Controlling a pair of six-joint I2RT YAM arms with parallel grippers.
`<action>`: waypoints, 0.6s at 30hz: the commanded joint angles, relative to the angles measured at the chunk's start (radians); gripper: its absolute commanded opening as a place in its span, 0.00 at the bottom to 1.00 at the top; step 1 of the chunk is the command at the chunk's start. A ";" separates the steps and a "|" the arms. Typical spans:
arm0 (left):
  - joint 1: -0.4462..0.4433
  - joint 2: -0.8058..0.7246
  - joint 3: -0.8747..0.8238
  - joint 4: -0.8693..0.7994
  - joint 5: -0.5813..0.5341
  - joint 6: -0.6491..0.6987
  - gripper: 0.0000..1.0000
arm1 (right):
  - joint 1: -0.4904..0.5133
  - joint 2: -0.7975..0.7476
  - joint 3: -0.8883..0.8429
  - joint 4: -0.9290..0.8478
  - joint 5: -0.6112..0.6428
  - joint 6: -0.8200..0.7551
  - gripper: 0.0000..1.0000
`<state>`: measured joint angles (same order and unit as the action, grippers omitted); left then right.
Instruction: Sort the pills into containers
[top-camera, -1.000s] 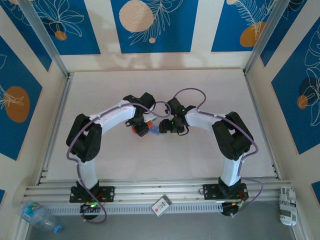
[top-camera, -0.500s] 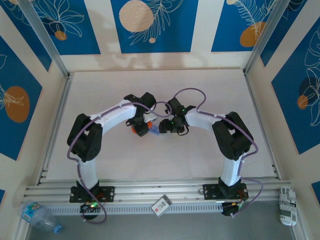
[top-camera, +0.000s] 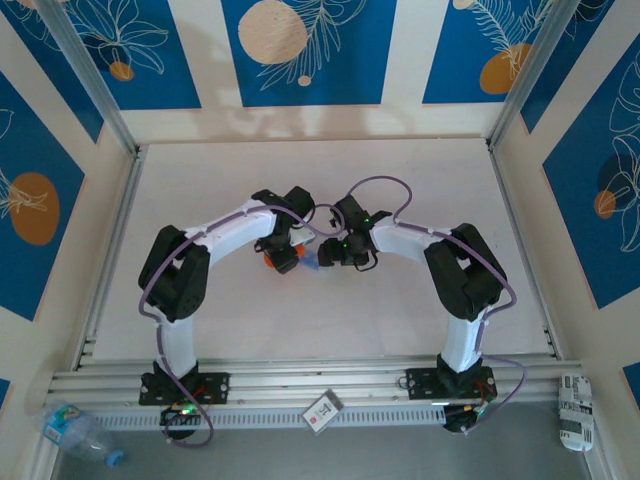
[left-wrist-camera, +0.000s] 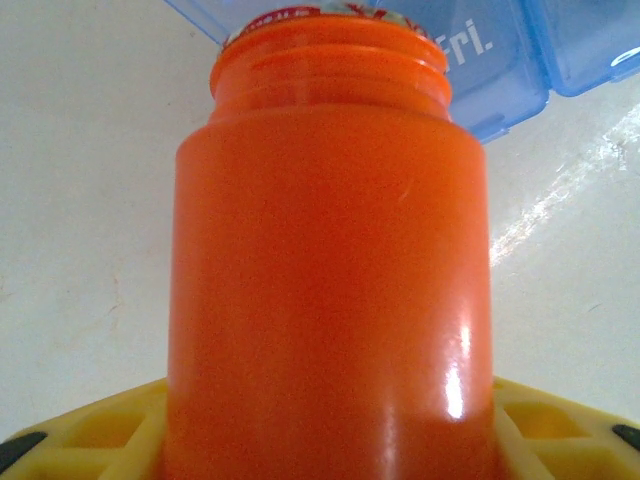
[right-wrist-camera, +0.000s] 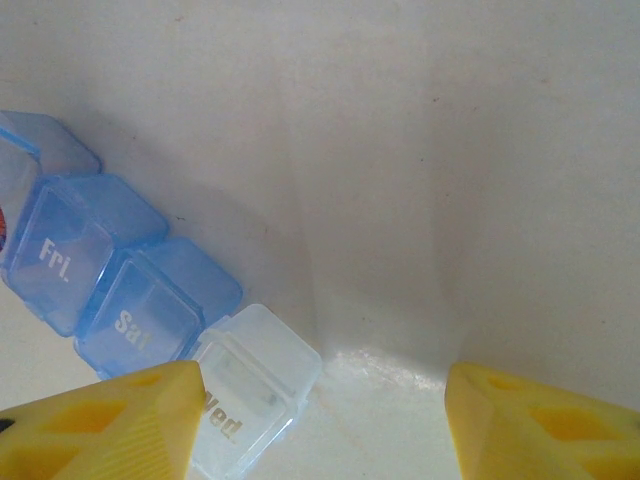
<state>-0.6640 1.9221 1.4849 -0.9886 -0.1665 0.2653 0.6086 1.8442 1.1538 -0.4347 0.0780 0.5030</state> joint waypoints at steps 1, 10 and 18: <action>-0.013 -0.012 0.026 -0.040 -0.019 0.014 0.00 | 0.013 0.027 0.012 -0.027 -0.003 0.004 0.66; -0.014 -0.025 0.000 -0.035 -0.030 0.014 0.00 | 0.013 0.029 0.017 -0.031 -0.003 0.004 0.66; -0.014 0.013 -0.007 -0.019 -0.021 0.019 0.00 | 0.013 0.028 0.021 -0.038 -0.003 0.004 0.66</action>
<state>-0.6643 1.9209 1.4841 -0.9878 -0.1848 0.2653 0.6086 1.8481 1.1599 -0.4412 0.0776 0.5030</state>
